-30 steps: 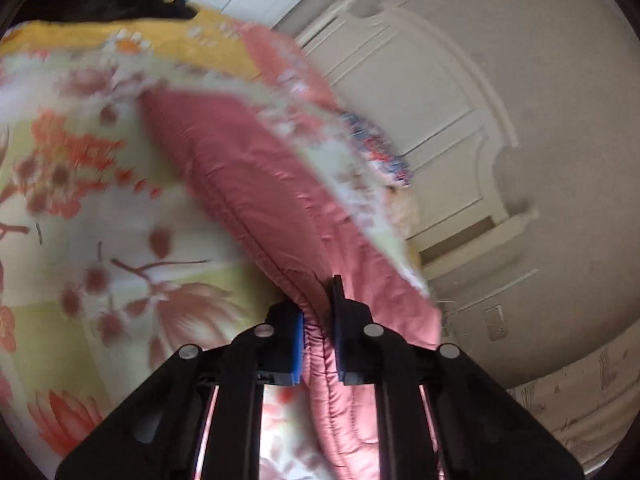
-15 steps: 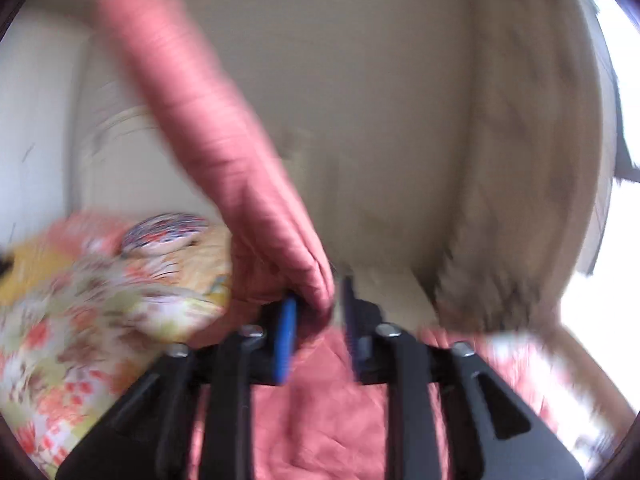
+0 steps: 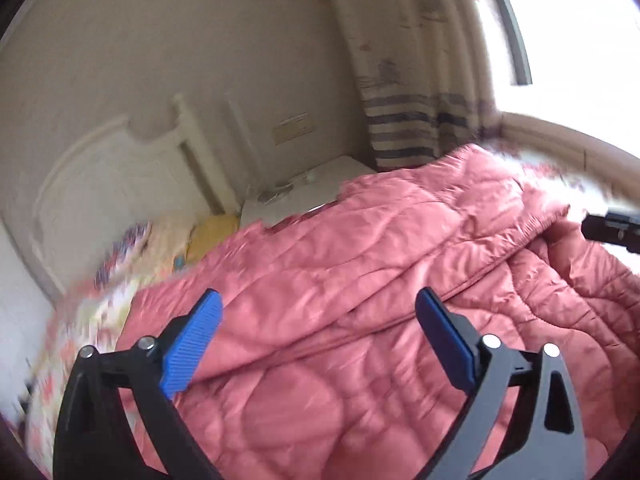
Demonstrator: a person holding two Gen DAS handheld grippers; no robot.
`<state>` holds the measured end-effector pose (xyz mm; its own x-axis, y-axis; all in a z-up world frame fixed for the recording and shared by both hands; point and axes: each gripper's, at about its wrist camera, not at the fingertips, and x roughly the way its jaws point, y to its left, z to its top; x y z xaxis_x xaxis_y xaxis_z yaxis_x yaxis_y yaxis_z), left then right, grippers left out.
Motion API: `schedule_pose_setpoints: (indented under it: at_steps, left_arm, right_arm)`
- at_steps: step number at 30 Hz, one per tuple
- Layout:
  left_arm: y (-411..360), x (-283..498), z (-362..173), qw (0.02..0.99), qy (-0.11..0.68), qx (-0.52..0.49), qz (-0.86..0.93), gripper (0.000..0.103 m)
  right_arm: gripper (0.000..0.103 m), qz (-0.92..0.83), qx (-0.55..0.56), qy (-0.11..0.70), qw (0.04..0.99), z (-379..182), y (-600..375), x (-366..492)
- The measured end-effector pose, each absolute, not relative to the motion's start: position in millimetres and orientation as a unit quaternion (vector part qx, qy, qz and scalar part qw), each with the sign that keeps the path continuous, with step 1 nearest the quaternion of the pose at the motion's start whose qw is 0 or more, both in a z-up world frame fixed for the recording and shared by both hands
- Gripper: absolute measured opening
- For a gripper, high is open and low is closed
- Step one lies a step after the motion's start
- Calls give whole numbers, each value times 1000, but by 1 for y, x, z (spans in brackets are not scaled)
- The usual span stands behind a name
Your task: Fold large clothes
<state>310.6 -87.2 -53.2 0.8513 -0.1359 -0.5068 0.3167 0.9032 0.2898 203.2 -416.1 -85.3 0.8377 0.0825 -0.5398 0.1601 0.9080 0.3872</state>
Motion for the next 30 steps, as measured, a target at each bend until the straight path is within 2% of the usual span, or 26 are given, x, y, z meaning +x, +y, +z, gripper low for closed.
schedule_pose_setpoints:
  at_steps: [4,8,10,16,21,30]
  left_arm:
    - [7,302,-45,957,284,66,4,100]
    - [119,315,-67,921,348,-128,122,98]
    - [150,321,-77,905,363,-174,138,95]
    - [151,331,-89,910,356,-168,129,95]
    - [145,324,-91,922,332,-161,119,95]
    - [126,324,-85,931,327,-125,104,95]
  right_arm:
    - [94,-18,221,282,933,-86,-418,202]
    - [94,-13,217,285,934,-86,-416,202]
    - [94,-9,209,289,934,-85,-412,205]
    - [90,15,196,287,938,-63,-395,204]
    - [87,67,196,327,922,-50,-368,244]
    - [78,89,280,400,868,-85,-325,335]
